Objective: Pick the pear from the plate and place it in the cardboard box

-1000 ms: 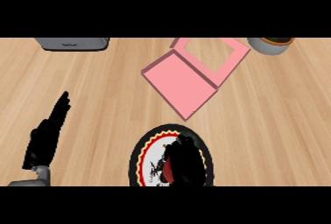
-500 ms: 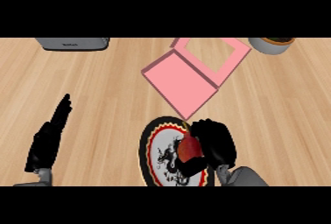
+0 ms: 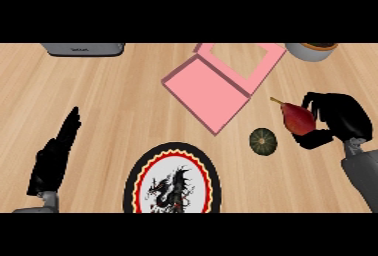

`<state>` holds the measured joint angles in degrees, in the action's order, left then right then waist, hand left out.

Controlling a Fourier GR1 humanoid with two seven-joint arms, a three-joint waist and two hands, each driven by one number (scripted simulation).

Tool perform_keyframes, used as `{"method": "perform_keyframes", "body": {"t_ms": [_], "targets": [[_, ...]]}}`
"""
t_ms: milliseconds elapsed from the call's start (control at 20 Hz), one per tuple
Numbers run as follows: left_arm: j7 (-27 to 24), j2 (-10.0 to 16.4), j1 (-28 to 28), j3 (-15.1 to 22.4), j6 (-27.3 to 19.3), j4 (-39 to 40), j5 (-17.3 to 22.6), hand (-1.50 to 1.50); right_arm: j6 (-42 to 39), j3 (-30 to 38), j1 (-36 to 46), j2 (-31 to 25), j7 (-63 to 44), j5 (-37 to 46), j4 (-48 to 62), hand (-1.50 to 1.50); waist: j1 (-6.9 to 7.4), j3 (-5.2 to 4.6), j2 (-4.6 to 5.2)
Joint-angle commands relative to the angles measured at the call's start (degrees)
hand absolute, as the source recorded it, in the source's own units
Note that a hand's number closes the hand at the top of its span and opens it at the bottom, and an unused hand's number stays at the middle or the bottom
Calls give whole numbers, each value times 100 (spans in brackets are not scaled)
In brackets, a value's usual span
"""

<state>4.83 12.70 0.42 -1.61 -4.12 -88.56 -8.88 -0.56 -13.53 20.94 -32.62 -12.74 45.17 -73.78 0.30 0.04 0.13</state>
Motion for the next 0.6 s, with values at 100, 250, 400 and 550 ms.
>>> {"method": "perform_keyframes", "body": {"t_ms": [100,250,400,550], "targets": [[-65,-63,151,88,-43,-86,-131,0,250,817,282,137,1160,-1003,0,150,2,4,-17],[20,7,65,-4,21,-77,-57,0,-46,1156,714,250,1573,-1684,-119,150,39,4,-15],[32,13,-10,-45,25,-27,-62,0,-543,1260,709,181,1676,-2117,-750,150,-53,-4,-38],[124,-140,70,139,-88,-219,-250,0,-401,1257,1113,572,1857,-2100,-247,150,35,-2,-13]]}}
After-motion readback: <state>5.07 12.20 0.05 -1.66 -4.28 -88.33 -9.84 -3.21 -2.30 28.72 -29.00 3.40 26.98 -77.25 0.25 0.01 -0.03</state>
